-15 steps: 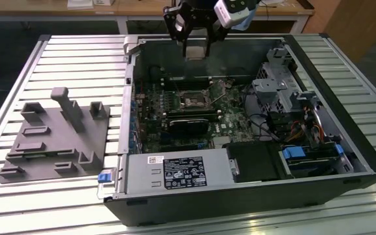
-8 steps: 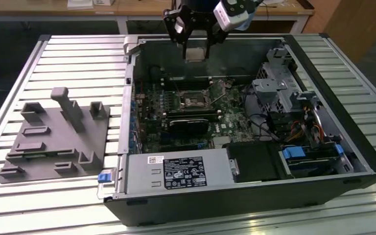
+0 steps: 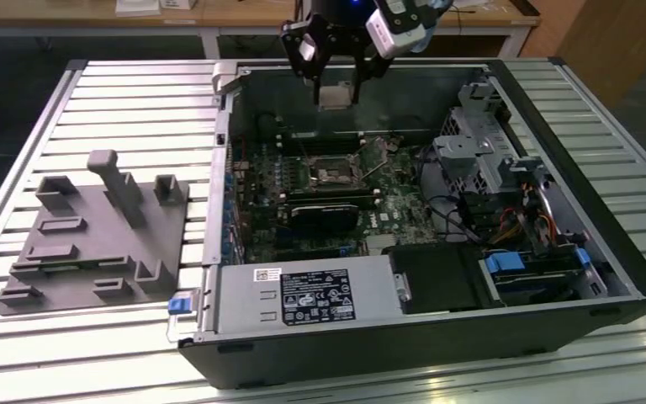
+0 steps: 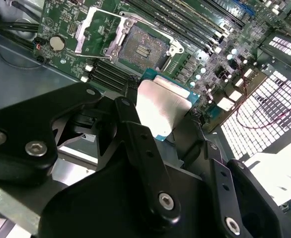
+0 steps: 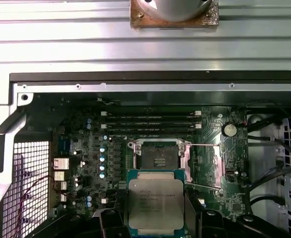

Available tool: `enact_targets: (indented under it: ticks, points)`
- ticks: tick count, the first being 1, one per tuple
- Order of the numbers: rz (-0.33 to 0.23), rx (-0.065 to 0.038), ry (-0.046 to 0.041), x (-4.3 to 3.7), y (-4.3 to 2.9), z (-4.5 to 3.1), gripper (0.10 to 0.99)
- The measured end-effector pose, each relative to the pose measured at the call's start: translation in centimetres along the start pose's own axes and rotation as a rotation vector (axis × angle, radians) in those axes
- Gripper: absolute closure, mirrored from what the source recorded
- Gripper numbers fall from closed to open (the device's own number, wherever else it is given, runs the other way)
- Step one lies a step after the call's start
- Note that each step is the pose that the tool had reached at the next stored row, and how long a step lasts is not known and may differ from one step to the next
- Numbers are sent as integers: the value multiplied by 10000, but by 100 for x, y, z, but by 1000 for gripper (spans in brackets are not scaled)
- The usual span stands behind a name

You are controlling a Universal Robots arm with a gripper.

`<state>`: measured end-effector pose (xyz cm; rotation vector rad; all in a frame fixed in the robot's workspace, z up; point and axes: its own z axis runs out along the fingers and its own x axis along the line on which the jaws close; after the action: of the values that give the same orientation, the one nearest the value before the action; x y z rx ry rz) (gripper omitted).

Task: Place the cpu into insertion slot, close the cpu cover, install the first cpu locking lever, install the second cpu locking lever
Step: 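Place the cpu into insertion slot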

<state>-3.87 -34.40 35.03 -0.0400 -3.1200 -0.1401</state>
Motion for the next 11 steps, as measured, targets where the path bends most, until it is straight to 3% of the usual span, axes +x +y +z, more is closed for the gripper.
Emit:
enact_targets:
  ticks: [11]
  points:
    - [0, -1, 0, -2, -8, 88, 553]
